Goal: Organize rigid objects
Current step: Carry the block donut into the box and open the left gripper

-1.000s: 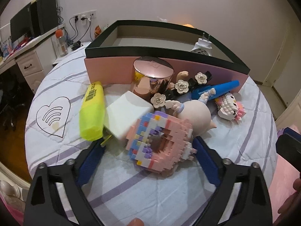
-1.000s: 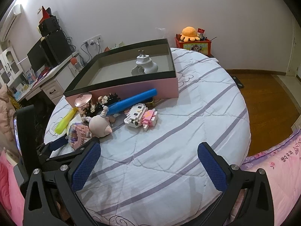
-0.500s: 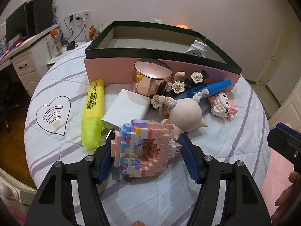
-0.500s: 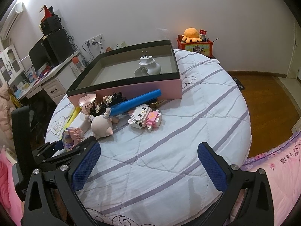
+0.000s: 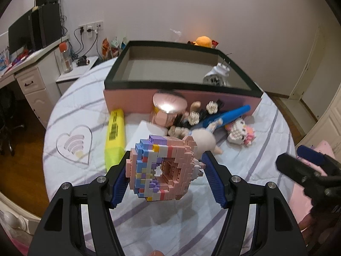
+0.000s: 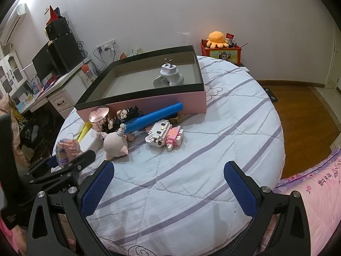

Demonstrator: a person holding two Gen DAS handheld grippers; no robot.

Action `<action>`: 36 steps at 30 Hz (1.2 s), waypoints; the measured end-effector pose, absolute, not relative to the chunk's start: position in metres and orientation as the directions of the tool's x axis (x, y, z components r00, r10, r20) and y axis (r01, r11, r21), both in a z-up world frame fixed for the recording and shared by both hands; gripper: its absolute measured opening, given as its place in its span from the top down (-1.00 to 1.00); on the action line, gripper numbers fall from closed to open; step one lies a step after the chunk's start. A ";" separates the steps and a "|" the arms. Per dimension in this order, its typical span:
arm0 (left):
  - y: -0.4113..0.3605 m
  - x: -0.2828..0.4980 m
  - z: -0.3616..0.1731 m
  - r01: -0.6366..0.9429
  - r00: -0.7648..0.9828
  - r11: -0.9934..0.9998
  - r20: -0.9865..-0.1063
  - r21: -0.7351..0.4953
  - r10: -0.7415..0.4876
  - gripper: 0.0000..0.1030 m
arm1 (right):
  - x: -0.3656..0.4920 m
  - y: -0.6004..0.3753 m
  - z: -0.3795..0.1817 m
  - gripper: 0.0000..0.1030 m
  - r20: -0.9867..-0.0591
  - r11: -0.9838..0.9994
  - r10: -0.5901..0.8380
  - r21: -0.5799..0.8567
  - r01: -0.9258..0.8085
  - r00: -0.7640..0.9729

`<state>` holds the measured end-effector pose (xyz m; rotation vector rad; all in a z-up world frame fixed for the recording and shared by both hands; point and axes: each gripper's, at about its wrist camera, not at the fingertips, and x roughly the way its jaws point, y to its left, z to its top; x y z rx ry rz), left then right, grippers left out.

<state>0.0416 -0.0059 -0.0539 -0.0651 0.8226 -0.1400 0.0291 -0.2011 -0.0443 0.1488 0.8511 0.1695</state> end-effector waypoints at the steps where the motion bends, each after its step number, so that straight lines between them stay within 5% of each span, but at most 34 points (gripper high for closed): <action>1: -0.006 0.044 -0.049 0.098 0.673 0.989 -0.725 -0.108 -0.145 -0.29 | 0.030 -0.200 -0.043 -1.00 -0.735 0.976 0.210 0.199 -0.091 0.645; 19: 0.002 0.154 0.031 0.077 0.711 0.995 -0.696 -0.069 -0.103 -0.29 | 0.125 -0.195 0.011 -1.00 -0.705 0.980 0.187 0.180 -0.081 0.684; 36: -0.014 0.263 -0.056 0.075 0.560 0.995 -0.823 -0.068 -0.099 -0.30 | 0.201 -0.214 -0.025 -1.00 -0.753 0.981 0.164 0.195 -0.022 0.637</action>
